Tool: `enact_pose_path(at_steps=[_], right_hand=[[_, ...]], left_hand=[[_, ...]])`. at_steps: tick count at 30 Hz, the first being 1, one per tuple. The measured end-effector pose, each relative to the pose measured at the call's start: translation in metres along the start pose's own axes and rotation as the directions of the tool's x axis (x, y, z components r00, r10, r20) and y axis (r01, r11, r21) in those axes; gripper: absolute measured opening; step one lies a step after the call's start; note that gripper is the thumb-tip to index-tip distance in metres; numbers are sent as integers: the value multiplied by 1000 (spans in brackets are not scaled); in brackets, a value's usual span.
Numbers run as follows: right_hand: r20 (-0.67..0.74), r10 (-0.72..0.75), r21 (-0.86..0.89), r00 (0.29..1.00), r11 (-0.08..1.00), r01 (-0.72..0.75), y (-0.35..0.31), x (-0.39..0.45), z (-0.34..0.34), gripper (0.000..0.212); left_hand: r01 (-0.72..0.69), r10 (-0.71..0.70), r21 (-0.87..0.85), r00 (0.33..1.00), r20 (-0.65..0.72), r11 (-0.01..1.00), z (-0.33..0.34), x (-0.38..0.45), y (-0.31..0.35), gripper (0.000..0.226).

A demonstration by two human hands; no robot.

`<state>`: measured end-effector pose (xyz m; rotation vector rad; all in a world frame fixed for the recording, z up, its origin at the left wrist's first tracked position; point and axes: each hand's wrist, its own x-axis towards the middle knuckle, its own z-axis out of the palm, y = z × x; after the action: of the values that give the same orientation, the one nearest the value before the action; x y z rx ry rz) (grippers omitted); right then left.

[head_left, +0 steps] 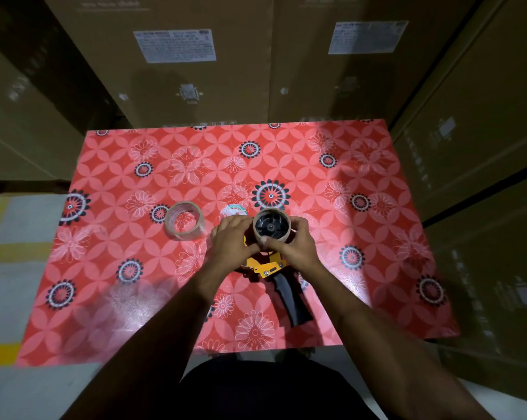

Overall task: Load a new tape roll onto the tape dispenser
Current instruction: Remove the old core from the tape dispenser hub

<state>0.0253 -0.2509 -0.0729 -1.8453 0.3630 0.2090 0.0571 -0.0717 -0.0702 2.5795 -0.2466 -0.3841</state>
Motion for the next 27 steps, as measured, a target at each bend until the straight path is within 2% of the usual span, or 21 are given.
enact_pose_path(at_steps=[3,8,12,16,19,23,27], right_hand=[[-49,-86,-11,995,996,86,3,-8,9,79],[-105,-223,-80,969,973,216,7,-15,26,73],[-164,-233,-137,959,968,211,4,-20,32,89],[-235,-242,-159,941,965,209,5,-21,31,78],[-225,-233,-188,946,963,192,8,-24,30,77],[-205,-225,-173,953,966,191,8,-25,33,75],[-233,-209,-166,950,971,173,4,-23,32,71]], left_hand=[[6,-7,-18,997,-80,1000,6,3,-1,58],[-11,10,-11,999,-52,1000,6,4,-5,64],[-74,80,92,995,-64,993,8,3,-4,70],[-44,47,60,997,-61,997,7,3,-3,71],[-25,27,36,998,-50,999,7,3,-2,69],[-7,8,24,999,-51,1000,7,3,-3,82],[-49,53,40,995,-85,998,5,3,1,70]])
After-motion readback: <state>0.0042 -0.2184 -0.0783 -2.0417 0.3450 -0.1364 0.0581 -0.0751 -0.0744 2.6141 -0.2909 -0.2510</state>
